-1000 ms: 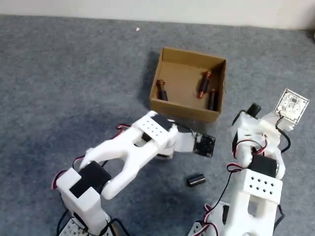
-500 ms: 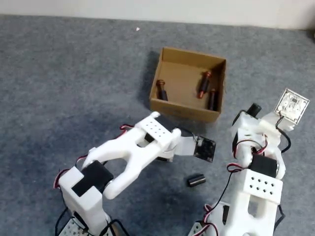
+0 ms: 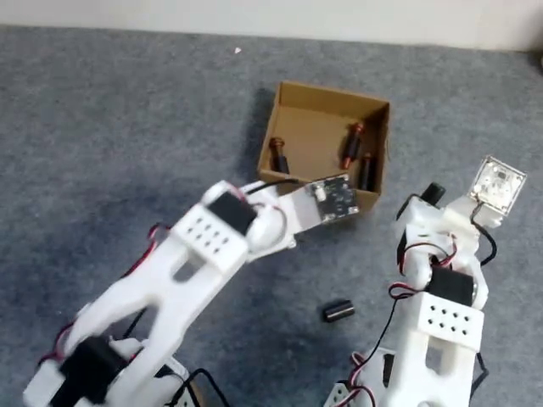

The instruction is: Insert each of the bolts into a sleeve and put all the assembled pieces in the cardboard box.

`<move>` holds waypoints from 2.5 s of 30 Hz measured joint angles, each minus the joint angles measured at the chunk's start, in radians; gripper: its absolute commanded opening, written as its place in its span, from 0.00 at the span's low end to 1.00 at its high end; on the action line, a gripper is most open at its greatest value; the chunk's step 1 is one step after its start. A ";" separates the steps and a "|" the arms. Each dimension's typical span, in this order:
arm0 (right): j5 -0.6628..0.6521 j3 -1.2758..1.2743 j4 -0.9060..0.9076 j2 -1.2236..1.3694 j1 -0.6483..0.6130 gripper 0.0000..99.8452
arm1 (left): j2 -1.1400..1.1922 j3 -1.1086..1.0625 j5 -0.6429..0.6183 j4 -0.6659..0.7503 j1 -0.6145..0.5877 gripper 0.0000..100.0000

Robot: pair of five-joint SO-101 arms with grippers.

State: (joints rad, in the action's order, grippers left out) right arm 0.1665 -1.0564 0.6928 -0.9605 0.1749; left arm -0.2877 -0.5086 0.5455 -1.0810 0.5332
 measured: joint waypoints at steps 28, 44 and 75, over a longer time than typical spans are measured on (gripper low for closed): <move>-0.130 -0.247 0.009 -0.488 -0.315 0.01 | -0.888 -0.546 -0.514 0.276 -0.083 0.01; -0.239 -0.460 0.009 -0.850 -0.727 0.01 | -1.234 -0.694 -0.626 0.361 -0.196 0.01; -0.348 -0.600 -0.094 -0.858 -0.907 0.01 | -1.267 -0.701 -0.813 0.532 -0.083 0.03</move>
State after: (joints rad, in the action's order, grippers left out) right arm -0.1818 -1.6563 0.5992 -1.8182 -0.7319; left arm -1.5551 -1.2098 -0.2677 -0.5485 0.4503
